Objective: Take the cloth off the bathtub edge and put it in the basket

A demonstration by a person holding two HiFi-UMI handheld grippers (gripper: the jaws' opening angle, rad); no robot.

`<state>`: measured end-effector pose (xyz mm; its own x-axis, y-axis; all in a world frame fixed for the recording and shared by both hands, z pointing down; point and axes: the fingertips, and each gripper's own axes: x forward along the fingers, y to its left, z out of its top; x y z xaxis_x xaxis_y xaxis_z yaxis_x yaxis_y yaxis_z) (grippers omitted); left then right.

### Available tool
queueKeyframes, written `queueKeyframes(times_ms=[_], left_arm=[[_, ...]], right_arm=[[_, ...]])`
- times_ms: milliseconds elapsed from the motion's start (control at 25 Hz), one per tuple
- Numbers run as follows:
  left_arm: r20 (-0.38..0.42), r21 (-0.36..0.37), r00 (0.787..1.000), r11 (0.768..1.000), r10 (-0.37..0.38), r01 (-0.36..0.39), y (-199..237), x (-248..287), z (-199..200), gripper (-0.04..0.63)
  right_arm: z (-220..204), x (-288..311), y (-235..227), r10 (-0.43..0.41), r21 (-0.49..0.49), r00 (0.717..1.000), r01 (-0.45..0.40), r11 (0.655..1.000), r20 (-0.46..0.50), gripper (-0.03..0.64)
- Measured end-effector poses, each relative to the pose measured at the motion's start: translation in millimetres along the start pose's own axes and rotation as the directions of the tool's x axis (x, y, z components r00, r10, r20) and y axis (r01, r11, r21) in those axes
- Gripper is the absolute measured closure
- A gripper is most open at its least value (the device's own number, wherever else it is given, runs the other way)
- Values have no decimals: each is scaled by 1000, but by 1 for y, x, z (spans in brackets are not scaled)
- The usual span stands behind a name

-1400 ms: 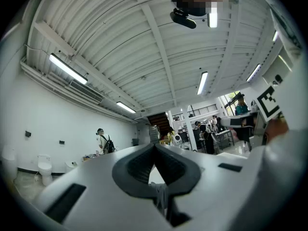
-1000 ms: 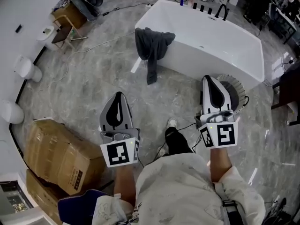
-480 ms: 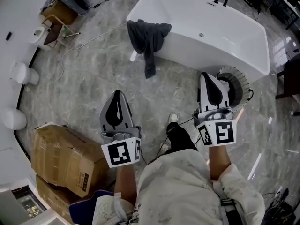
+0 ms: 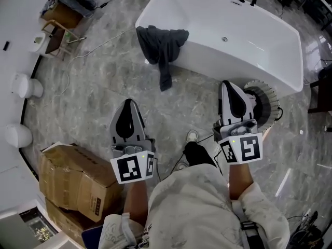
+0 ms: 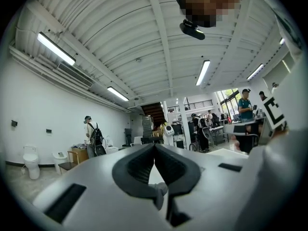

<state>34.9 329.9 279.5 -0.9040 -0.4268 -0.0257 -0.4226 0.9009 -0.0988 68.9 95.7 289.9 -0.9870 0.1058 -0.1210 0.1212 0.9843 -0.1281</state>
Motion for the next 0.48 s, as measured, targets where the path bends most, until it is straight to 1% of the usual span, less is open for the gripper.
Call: queueKeyframes(times_ms=[160,280,480], left_arm=[[-1,28,1000,1000,7,-7,-5,35,3,591],[20,24,1000,1000,20,-21,-5,54,8,591],[38,22,999,1000,19,-19,-15,81,15,591]], right_arm=[[-2,27,-22,1,13,1000,0,1000,-6,629],[-3,46,-36,12,-9,999,-12,1000,-34,629],[0,61,-58,30,-17,999,-30,999,-31,629]])
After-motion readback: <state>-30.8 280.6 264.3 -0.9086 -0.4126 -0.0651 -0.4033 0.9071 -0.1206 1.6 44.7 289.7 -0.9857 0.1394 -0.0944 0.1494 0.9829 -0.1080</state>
